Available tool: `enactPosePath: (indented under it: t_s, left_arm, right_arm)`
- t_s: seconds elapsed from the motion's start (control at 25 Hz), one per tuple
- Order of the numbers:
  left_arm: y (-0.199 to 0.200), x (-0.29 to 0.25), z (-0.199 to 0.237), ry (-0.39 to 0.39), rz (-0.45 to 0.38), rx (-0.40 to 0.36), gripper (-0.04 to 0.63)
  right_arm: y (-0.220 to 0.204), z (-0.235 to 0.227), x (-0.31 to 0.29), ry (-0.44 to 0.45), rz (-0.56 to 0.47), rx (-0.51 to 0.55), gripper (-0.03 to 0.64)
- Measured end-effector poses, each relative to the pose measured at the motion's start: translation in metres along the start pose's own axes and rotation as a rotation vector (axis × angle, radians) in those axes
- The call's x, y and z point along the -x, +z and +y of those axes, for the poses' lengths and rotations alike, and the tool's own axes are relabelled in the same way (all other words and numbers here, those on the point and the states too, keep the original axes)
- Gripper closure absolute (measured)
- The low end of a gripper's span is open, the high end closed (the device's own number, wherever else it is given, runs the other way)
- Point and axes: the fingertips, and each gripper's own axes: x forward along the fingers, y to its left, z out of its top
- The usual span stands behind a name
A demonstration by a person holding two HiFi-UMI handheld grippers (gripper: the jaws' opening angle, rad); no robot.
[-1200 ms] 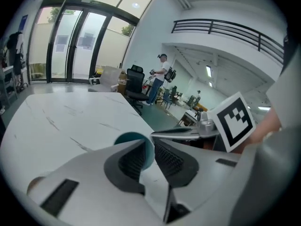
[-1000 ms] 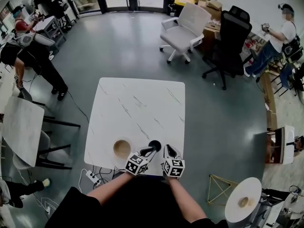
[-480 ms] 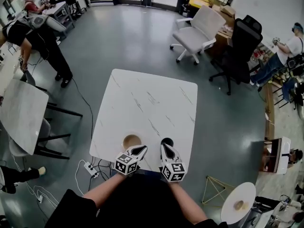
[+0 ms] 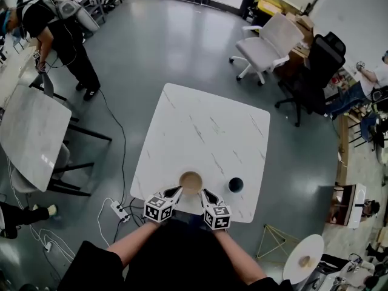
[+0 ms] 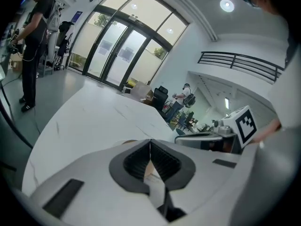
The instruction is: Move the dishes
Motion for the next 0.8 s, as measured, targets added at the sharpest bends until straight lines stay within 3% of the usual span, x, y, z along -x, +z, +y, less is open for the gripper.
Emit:
enactPosePath:
  t_s: [0.28, 0.44, 0.8]
  left_arm:
    - [-0.003, 0.007, 0.015, -0.084, 0.044, -0.015, 0.578]
    - [0.000, 0.006, 0.022, -0.118, 0.062, -0.018, 0.577]
    - [0.005, 0.000, 0.036, -0.151, 0.090, -0.025, 0.577]
  right_arm:
    - [-0.031, -0.010, -0.033, -0.118, 0.118, -0.061, 0.577]
    - [-0.043, -0.026, -0.046, -0.185, 0.152, -0.160, 0.486]
    - [-0.058, -0.046, -0.067, -0.247, 0.178, -0.351, 0.486]
